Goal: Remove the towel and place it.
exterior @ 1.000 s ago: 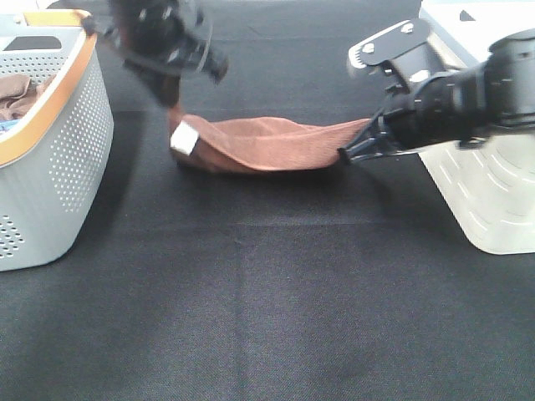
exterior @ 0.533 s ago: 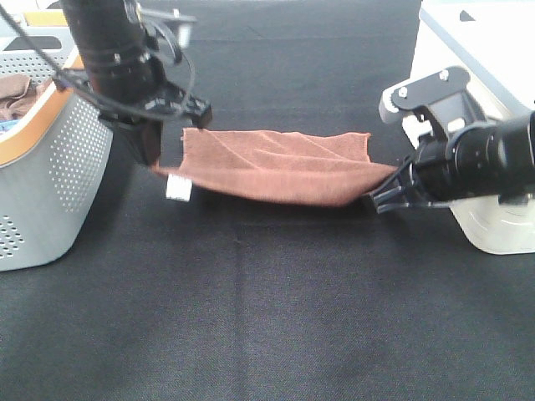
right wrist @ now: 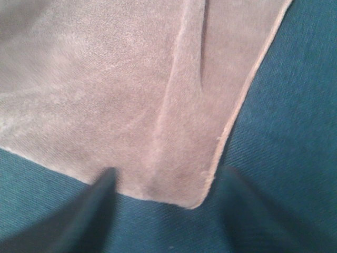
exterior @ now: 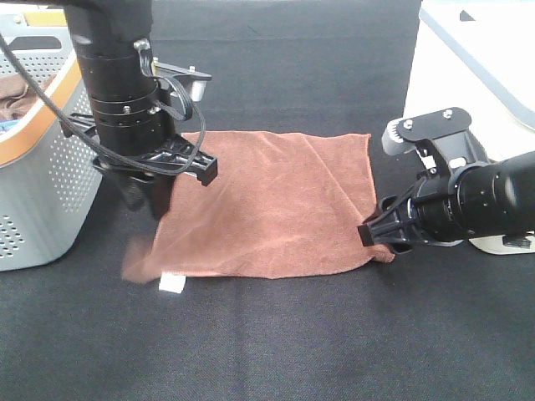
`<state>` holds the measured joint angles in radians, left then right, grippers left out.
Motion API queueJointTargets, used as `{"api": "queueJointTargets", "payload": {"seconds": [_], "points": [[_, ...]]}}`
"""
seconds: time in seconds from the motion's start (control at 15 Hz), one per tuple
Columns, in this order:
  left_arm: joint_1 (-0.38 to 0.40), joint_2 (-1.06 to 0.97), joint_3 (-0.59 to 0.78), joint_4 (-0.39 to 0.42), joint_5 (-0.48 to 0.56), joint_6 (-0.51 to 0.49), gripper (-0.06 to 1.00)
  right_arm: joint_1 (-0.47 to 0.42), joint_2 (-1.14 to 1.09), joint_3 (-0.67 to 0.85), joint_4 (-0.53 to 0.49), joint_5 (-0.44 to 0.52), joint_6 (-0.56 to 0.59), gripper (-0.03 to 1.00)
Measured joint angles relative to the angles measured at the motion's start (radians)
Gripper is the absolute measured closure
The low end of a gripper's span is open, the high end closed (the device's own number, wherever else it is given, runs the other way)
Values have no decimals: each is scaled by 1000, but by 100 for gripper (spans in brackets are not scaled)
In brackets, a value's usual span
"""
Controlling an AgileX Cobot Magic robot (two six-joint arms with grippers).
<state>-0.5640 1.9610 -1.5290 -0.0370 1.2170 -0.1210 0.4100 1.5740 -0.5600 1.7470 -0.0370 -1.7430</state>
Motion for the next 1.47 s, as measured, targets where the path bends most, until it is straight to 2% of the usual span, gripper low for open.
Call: {"api": "queueJointTargets", "payload": {"seconds": [0.07,0.13,0.4,0.53,0.6,0.67,0.73,0.8,0.93,1.07,1.2,1.27,1.47], "points": [[0,-6,0,-3,0,0,30,0,0,0,0,1,34,31],[0,-15,0,-3,0,2,22,0,0,0,0,1,59,30],[0,-86,0,28,-1,2,18,0,-21,0,0,37,93,29],[0,-164,0,58,-1,2,18,0,-67,-38,-10,212,93,29],[0,-203,0,66,-1,2,18,0,-83,-73,-53,355,104,29],[0,-243,0,72,0,2,18,0,-92,-124,-135,511,153,29],[0,-310,0,76,1,1,18,1,-90,-205,-343,687,334,29],[0,-355,0,77,2,1,18,1,-82,-268,-563,789,533,29],[0,-433,4,78,2,-6,18,1,-80,-364,-1017,882,963,29],[0,-553,77,78,0,-45,18,1,-140,-393,-1347,905,1304,29],[0,-668,227,78,-1,-99,18,1,-248,-347,-1415,925,1420,29],[0,-668,227,78,-1,-99,18,1,-248,-347,-1415,925,1420,29],[0,-950,549,82,-1,-219,18,1,-470,-169,-1444,927,1529,29]]}}
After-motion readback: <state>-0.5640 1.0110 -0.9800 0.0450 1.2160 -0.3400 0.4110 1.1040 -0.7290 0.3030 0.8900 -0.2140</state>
